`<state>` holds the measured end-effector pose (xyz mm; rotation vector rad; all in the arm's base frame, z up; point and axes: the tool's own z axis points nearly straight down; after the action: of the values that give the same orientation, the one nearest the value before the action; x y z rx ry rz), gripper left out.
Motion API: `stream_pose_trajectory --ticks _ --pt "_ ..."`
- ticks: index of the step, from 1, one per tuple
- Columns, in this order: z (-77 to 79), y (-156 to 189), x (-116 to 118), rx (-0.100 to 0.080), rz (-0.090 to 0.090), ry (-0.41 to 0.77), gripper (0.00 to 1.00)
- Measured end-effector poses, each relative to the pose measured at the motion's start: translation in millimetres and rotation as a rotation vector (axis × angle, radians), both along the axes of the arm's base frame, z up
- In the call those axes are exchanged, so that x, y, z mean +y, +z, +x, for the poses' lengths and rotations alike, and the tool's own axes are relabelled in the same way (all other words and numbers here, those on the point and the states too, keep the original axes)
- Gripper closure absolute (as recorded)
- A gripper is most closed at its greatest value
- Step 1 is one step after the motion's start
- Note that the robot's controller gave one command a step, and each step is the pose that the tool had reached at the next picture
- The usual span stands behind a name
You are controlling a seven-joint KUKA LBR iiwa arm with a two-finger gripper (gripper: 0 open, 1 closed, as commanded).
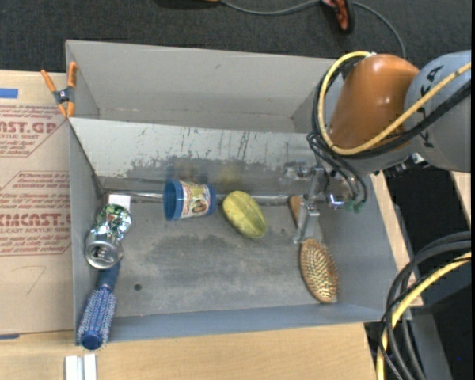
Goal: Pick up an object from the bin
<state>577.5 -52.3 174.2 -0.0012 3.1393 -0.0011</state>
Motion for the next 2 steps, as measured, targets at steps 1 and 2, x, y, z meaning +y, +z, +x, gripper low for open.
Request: stream_pose_trajectory --ticks 1,2 --pt "0.0 0 0 0.000 0.000 0.000 0.00" --pt "7.5 -68 43 0.001 0.003 -0.036 0.00"
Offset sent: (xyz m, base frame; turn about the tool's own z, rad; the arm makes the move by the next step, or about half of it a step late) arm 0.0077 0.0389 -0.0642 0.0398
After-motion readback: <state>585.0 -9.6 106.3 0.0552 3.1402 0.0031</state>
